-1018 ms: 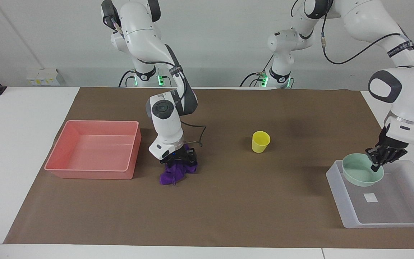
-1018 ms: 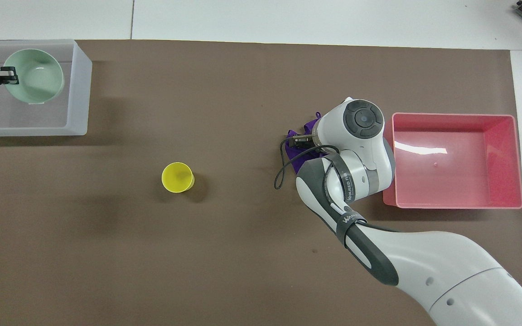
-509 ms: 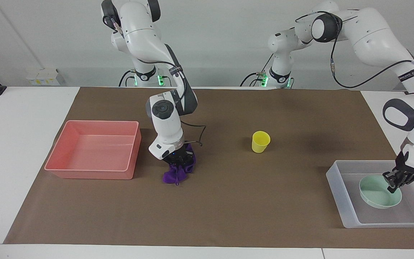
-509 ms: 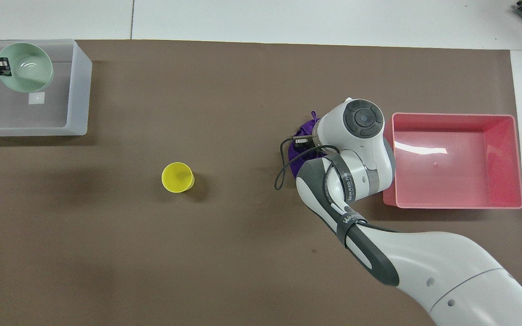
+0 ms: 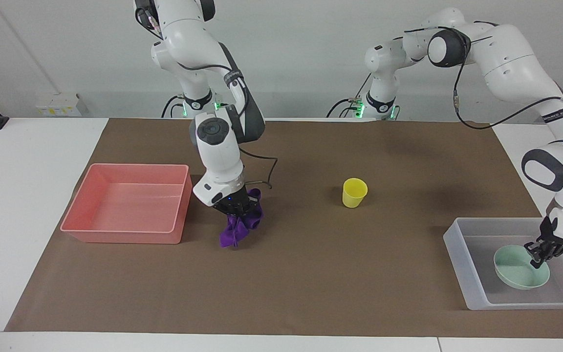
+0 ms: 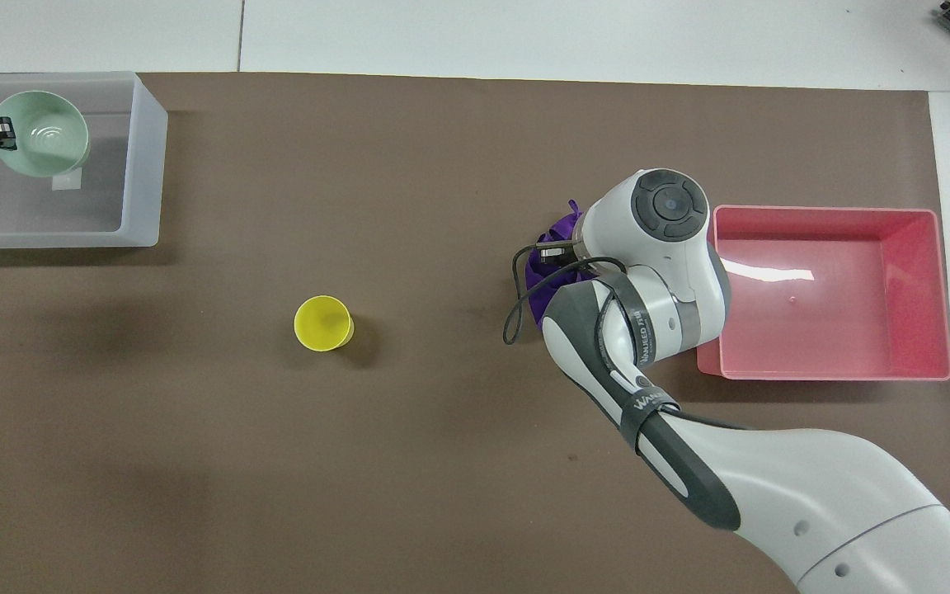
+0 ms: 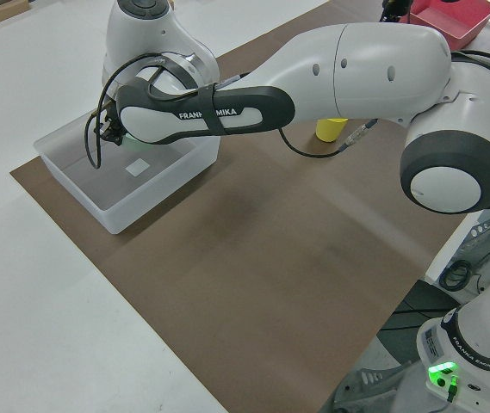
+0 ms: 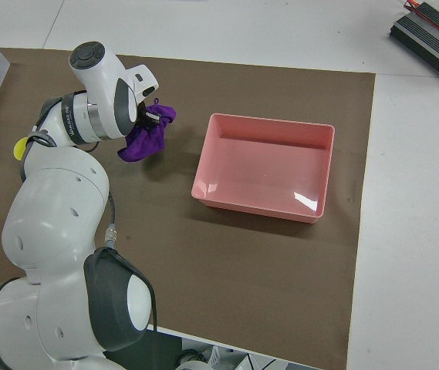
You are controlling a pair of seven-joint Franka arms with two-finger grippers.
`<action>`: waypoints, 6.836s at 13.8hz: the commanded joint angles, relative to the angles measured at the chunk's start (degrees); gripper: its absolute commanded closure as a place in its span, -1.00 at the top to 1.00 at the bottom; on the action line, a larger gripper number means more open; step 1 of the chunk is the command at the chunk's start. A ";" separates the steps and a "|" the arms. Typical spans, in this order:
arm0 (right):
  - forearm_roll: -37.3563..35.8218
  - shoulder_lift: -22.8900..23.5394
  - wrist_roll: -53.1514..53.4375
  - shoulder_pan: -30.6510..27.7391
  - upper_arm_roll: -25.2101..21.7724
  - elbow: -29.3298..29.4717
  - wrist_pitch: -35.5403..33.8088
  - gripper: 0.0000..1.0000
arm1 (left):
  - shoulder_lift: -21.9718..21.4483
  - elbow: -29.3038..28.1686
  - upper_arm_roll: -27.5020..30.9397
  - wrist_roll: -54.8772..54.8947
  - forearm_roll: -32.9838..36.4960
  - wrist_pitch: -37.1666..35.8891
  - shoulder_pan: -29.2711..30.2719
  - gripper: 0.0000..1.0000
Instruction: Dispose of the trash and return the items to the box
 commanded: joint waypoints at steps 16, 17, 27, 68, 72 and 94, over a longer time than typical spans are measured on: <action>-1.42 -11.76 -20.28 -25.11 0.24 -3.46 -9.23 -1.00 | -11.42 -10.57 0.59 0.68 3.50 0.93 -2.37 1.00; -1.42 -11.67 -22.31 -26.61 0.24 -5.39 -7.39 -1.00 | -13.96 -12.05 0.59 0.77 3.50 -0.83 -2.99 1.00; 0.77 -8.69 -22.77 -29.18 0.33 -20.78 11.77 -1.00 | -28.04 -28.65 0.41 -5.38 3.42 -9.48 -20.99 1.00; -2.48 -21.70 -16.88 -20.12 -1.16 8.72 -36.89 1.00 | -27.18 -25.80 0.50 -9.17 -7.84 0.55 -16.11 -1.00; -2.56 -21.60 -16.97 -20.83 -0.99 8.57 -36.99 1.00 | -22.44 -19.38 0.41 -1.09 -5.03 1.70 -9.25 -1.00; -4.32 -22.83 -17.41 -18.98 -0.64 5.84 -34.18 1.00 | -6.16 -7.76 0.33 12.72 0.60 1.52 -0.36 0.00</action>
